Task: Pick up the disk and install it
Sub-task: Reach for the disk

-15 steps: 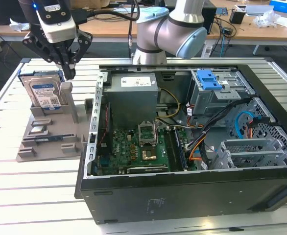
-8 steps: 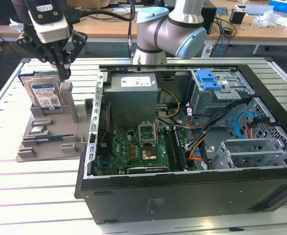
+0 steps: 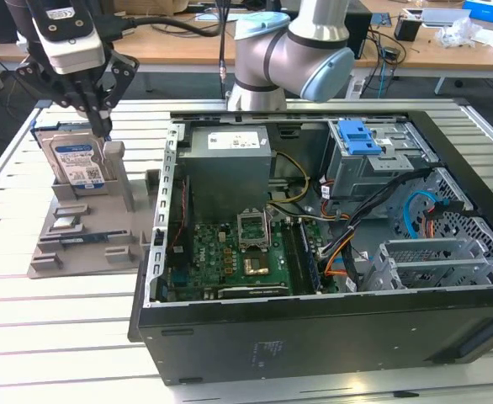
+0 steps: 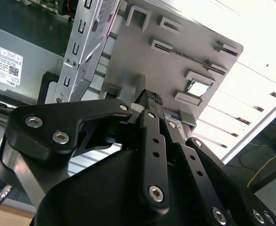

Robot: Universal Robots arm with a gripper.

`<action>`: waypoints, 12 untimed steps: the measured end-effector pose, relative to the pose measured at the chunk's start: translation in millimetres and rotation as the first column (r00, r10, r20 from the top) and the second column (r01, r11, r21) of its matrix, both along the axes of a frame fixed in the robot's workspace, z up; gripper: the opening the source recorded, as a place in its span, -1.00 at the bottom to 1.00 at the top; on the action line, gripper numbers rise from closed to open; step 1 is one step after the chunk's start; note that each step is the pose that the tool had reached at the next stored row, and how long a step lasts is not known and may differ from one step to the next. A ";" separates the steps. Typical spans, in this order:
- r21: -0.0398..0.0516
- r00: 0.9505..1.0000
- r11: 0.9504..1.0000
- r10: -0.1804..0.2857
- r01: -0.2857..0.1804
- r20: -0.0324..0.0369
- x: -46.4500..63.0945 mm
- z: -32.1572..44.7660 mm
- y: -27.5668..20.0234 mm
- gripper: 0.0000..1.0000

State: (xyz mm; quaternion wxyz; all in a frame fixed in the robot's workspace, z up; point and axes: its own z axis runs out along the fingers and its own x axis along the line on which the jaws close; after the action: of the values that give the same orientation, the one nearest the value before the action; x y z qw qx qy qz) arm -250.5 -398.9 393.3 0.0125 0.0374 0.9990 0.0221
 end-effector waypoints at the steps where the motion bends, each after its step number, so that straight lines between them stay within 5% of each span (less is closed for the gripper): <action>1: 0.000 1.000 1.000 0.000 0.000 0.000 -1.2 0.0 0.0 -0.79; 12: 0.000 1.000 1.000 0.000 0.000 0.000 -13.6 0.0 0.0 -0.79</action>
State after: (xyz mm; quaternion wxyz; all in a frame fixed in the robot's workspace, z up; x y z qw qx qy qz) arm -264.2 -398.9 393.3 0.0125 0.0374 0.9990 0.0221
